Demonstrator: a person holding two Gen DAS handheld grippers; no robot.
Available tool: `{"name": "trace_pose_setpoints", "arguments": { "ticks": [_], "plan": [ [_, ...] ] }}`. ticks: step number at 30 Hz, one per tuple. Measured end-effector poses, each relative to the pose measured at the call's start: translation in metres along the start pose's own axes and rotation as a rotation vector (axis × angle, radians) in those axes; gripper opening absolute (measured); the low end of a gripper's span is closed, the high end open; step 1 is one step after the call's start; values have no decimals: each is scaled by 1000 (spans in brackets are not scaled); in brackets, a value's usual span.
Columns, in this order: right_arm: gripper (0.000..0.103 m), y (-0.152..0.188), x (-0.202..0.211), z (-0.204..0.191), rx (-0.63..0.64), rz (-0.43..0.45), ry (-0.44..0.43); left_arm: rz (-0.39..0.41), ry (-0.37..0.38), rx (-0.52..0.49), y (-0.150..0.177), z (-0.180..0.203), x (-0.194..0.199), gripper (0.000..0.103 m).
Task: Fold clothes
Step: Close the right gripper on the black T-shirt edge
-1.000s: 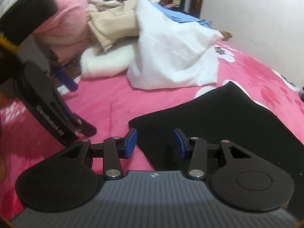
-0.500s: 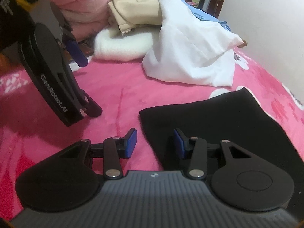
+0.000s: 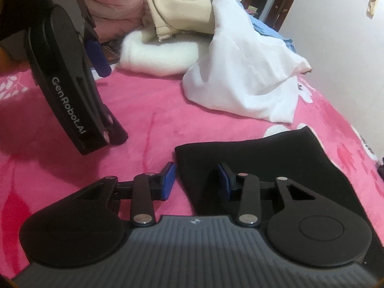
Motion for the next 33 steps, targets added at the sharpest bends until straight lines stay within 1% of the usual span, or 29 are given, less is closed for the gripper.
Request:
{"name": "trace_pose_setpoints", "arguments": {
  "ticks": [3,5,10,13,14,16,18,21,24,29,33],
  "plan": [
    [29,-1,0,0,-1,-7,8,3,2,3,-1,-1,1,97],
    [29,-1,0,-4,28,-12,16,4,4,6,-1,-1,1,97],
    [28,-3,-3,-11,67,-25,30,8,6,4,-1,-2,1,97],
    [28,-4,-5,-12,60,-24,32,10,6,3,-1,-2,1,97],
    [27,-4,-5,-12,59,-21,32,11,5,3,-1,-2,1,97],
    [21,-5,-6,-12,53,-15,29,15,7,4,0,-2,2,97],
    [12,-5,-6,-12,38,-10,23,17,8,5,0,-2,2,97],
    [6,-4,-5,-9,6,-5,15,23,11,9,0,-3,3,97],
    [4,-5,-1,-4,-35,5,10,27,21,18,0,-4,3,97],
    [3,-6,7,9,-126,30,-1,37,57,34,-1,-7,4,97],
    [2,-4,14,25,-227,52,-19,51,125,47,-4,-8,6,97]
  ]
}}
Point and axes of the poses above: each gripper's, at about its wrist camera, not at the fingertips, and x roughly against the way its jaws point, z to its right, y to its underside, the point moved 4 cm from there along -x, roughly the way its jaws point, and after that the axes turned 12 degrees about -z, right-handed, at the moved point
